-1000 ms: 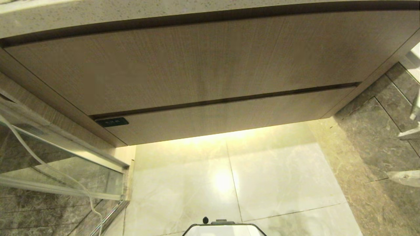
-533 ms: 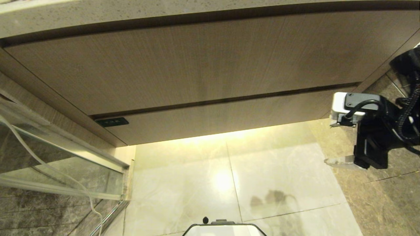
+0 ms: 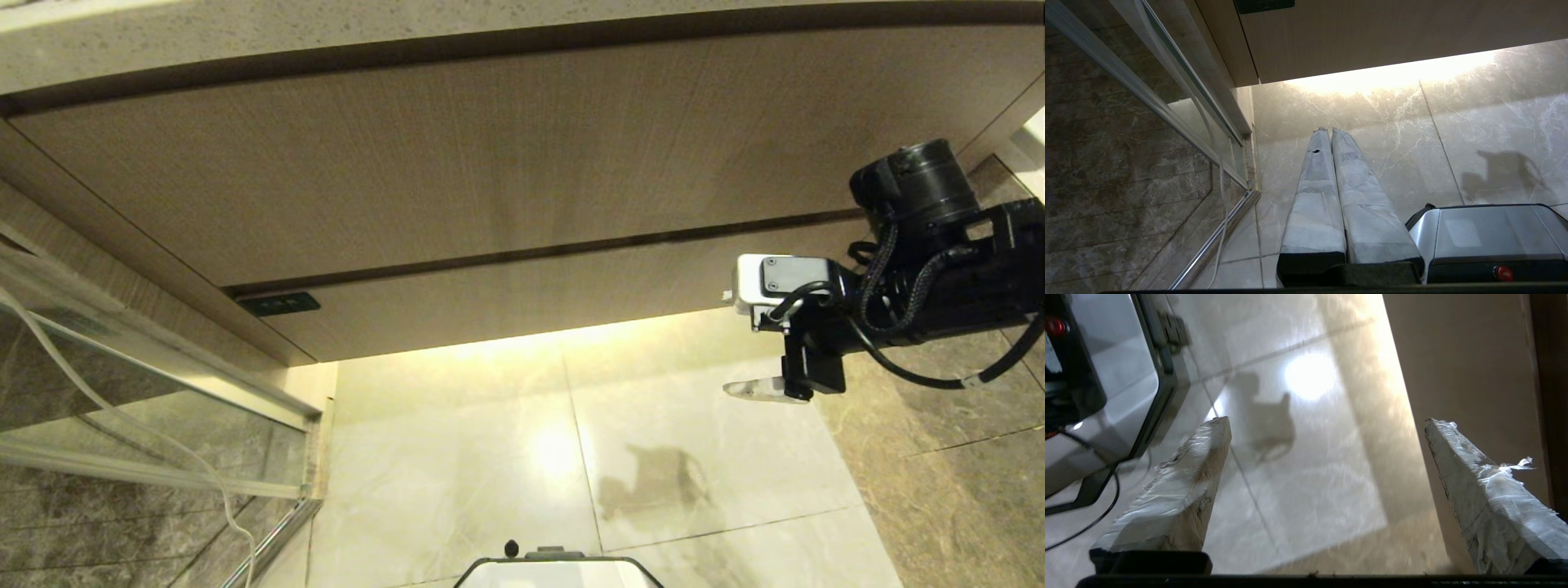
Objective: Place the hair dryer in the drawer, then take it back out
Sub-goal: Pull open the drawer
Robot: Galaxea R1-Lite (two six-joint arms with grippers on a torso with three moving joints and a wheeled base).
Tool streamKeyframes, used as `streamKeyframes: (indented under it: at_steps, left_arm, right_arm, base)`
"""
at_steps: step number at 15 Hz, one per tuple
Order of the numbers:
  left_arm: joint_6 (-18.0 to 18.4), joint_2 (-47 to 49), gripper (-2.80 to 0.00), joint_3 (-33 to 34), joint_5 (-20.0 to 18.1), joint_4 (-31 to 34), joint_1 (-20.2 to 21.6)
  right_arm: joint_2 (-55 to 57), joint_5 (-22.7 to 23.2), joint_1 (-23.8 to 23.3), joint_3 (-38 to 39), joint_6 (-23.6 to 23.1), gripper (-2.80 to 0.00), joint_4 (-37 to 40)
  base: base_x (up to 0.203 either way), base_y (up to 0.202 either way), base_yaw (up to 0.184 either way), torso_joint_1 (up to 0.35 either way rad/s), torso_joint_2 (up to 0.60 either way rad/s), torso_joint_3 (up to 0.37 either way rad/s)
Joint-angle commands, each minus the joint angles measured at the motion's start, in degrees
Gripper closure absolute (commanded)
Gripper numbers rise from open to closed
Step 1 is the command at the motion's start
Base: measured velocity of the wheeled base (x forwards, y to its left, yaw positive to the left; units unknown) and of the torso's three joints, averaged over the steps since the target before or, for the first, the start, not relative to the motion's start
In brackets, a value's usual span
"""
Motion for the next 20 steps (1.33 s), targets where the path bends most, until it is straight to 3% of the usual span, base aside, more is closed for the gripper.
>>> streamKeyframes:
  at_steps: [1,5,9,13,16,20]
  left_arm:
    - [0.0,0.0,0.00,0.0,0.0,0.0,0.0]
    - [0.0,0.0,0.00,0.1,0.0,0.0,0.0]
    - [0.0,0.0,0.00,0.0,0.0,0.0,0.0]
    - [0.0,0.0,0.00,0.0,0.0,0.0,0.0]
    - [0.0,0.0,0.00,0.1,0.0,0.0,0.0]
    - [0.0,0.0,0.00,0.1,0.0,0.0,0.0]
  right_arm:
    - [2.9,3.7,-1.4,3.9,-2.2,-2.80,-9.4]
    - [6.7,8.1,-3.5,4.7,-5.1,-2.80,-16.5]
    - [9.5,11.5,-6.2,3.6,-12.6,-2.80,-19.4]
    - [12.8,11.2,-6.9,2.1,-13.2,-2.80,-25.1]
    - [14.4,10.5,-6.9,0.1,-12.6,-2.80,-25.2]
    - [17.7,6.3,-6.8,-4.0,-9.4,-2.80,-25.3]
  base:
    - [0.000,0.000,0.000,0.000,0.00,0.000]
    - [0.000,0.000,0.000,0.000,0.00,0.000]
    - [0.000,0.000,0.000,0.000,0.00,0.000]
    - [0.000,0.000,0.000,0.000,0.00,0.000]
    - [0.000,0.000,0.000,0.000,0.00,0.000]
    - [0.000,0.000,0.000,0.000,0.00,0.000]
